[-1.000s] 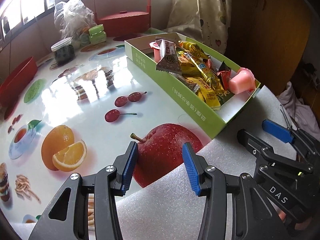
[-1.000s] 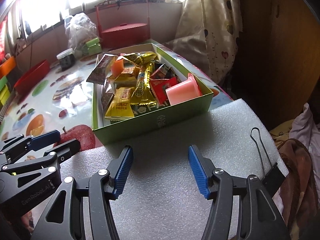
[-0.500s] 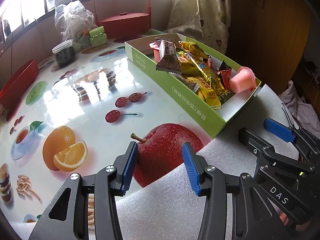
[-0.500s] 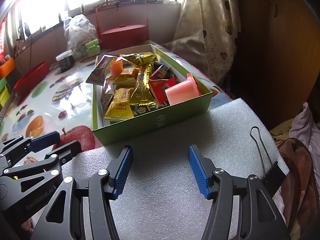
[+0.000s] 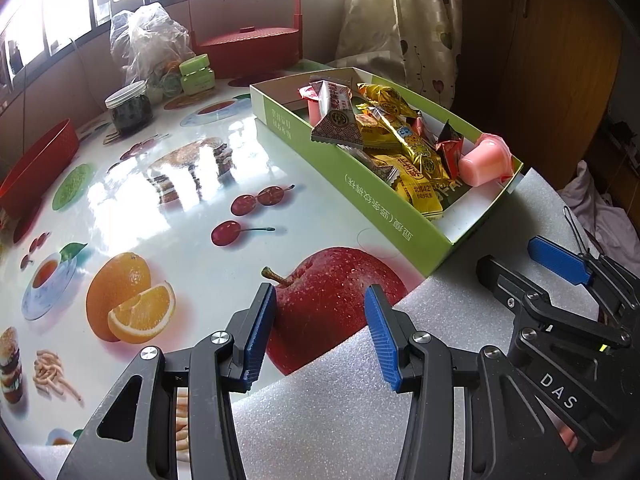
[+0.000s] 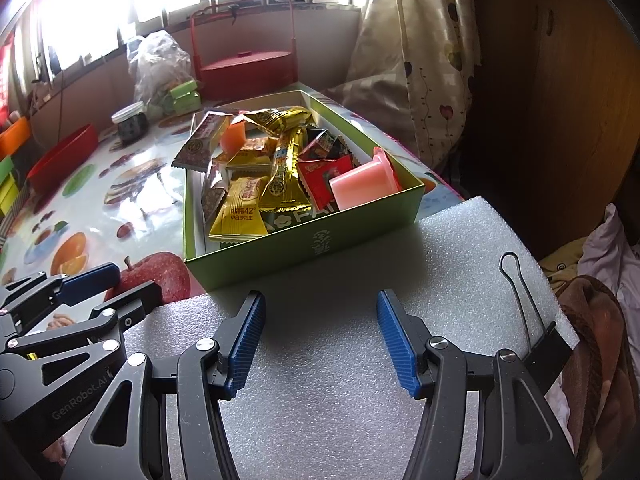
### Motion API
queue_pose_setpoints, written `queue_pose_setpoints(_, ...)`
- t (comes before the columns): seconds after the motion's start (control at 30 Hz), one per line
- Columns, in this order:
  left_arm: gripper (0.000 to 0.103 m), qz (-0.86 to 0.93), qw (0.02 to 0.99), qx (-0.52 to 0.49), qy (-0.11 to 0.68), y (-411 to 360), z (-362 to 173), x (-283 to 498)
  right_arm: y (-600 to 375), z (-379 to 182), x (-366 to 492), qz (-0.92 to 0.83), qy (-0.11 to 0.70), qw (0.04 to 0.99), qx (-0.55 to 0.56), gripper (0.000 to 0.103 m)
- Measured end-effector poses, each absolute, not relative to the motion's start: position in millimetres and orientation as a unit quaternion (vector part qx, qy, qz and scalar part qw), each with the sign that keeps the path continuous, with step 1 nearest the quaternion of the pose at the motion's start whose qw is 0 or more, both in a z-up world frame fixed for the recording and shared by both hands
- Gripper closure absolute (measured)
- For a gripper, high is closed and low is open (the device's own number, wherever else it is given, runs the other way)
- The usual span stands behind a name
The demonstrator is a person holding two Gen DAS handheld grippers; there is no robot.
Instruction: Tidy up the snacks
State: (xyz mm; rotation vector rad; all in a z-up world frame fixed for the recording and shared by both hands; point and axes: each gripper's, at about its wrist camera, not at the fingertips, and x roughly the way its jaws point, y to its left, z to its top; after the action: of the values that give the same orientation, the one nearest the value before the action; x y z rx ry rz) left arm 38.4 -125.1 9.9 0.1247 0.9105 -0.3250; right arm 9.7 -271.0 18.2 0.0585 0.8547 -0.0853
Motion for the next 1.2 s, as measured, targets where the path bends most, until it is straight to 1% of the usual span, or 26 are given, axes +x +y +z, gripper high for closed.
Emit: queue_pose_setpoints(1.2, 0.056, -0.156, 0.884, 0.060, 0.437, -124.5, 9.7, 37.8, -272.2, 19.2, 9.4, -0.042, 0.412, 0.910, 0.028, 0.045)
